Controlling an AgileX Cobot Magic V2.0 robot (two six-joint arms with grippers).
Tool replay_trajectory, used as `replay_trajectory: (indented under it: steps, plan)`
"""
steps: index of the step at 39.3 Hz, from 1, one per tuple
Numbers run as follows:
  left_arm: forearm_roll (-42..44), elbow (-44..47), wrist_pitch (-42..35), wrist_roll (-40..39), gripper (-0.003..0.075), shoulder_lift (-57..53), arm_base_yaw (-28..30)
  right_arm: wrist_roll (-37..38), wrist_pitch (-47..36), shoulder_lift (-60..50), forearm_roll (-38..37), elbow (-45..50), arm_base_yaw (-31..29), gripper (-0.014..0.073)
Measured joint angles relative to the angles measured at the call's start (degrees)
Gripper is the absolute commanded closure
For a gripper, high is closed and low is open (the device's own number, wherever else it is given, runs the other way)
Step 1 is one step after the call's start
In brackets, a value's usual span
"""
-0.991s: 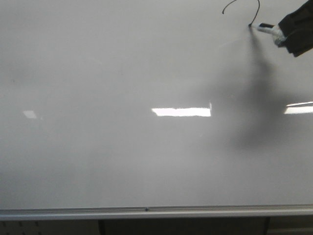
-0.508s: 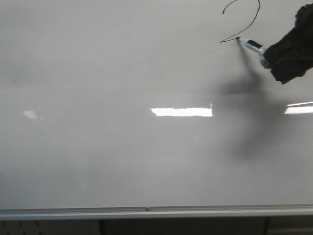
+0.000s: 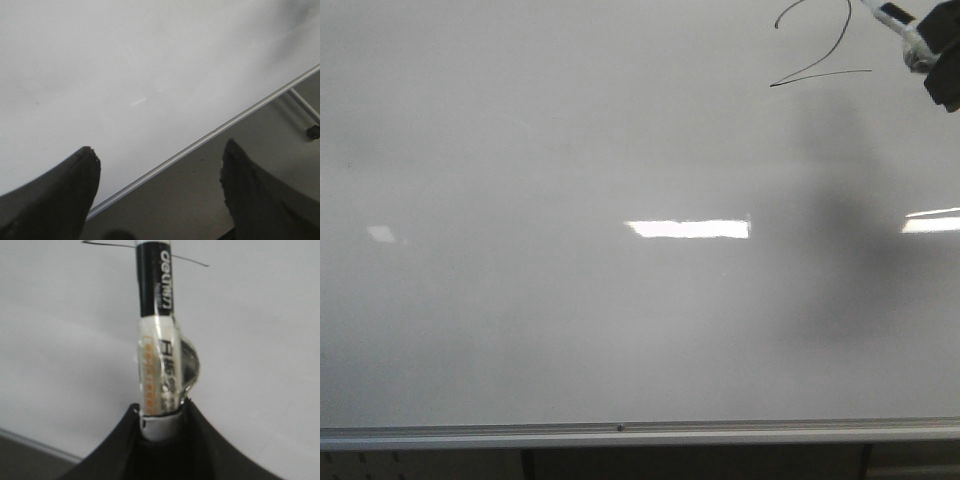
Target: Write number 2 on whiteboard
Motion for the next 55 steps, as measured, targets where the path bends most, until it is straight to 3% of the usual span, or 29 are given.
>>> replay_trajectory:
  steps: [9,17,24,35,55]
  plan:
    - [-8.17,-0.13,-0.29,15.49,0.0228,0.47,-3.33,-7.20,17.35,-6.72,0.00,0.00,10.86,0.0596]
    - [-11.21,-3.00,2.40,25.64,0.0228,5.71,-12.69,-15.13,28.26,-7.75,0.99,0.00,22.17,0.0596]
    - [-11.36,-5.45,3.38,30.60,0.0228,12.55,-22.03,-17.83,31.43,-7.75,3.18,0.00,28.92,0.0596]
    - [-11.64,-9.84,3.64,33.25,0.0228,21.97,-29.88,-18.43,31.95,-7.75,4.18,0.00,30.40,0.0596]
    - [-11.64,-10.36,-2.39,35.09,0.0229,29.74,-30.21,-18.43,32.52,-7.75,4.31,0.00,30.40,0.0596]
